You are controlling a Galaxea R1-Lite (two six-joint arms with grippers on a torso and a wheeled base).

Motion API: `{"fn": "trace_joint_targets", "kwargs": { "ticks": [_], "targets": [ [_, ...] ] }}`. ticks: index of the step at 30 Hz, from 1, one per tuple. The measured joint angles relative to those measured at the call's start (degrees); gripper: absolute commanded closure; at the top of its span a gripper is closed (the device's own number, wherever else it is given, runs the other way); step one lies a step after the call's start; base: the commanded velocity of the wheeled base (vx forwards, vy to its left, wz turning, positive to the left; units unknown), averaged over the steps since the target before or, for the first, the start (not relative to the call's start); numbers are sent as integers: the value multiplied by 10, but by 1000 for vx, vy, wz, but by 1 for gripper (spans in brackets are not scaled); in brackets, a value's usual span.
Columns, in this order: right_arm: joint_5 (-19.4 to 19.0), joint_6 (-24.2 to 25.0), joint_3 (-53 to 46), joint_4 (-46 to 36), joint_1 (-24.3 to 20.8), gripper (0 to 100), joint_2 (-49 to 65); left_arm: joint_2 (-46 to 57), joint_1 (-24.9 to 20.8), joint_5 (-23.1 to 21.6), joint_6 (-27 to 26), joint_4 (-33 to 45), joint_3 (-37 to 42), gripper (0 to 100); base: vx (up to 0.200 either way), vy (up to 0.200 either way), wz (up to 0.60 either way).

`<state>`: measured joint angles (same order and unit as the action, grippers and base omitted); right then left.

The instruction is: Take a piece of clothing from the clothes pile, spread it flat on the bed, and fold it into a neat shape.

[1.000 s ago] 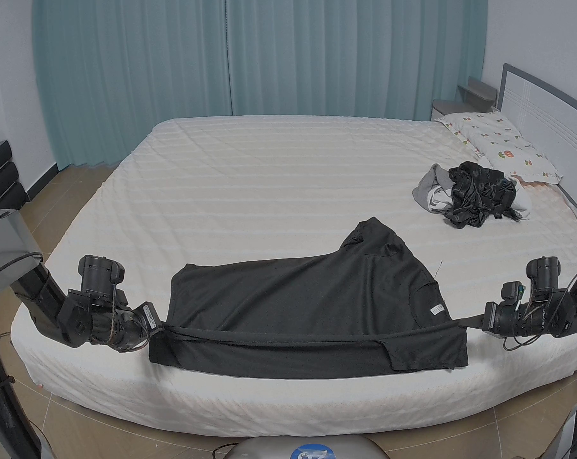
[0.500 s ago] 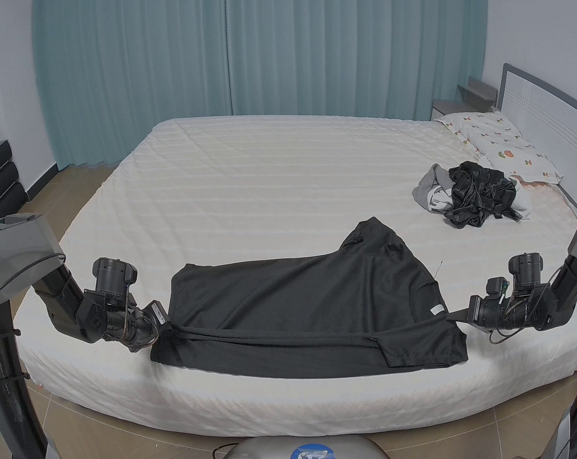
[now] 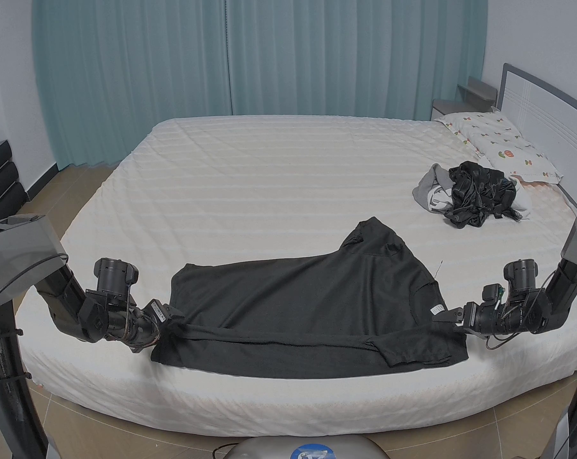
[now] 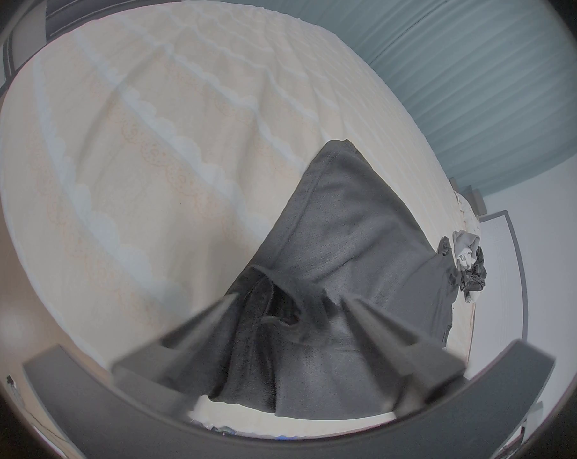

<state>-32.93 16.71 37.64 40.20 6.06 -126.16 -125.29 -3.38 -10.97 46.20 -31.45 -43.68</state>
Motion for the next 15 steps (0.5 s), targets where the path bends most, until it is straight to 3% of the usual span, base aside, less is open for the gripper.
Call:
{"fn": "trace_joint_targets", "kwargs": {
  "ticks": [7,15],
  "targets": [
    [2,23,-52,24,13,0,35,31,9,1,31,0,4,0,0,0,0],
    [21,181,-128,102,14,0,84,66,3,2,65,4,18,0,0,0,0]
  ]
}}
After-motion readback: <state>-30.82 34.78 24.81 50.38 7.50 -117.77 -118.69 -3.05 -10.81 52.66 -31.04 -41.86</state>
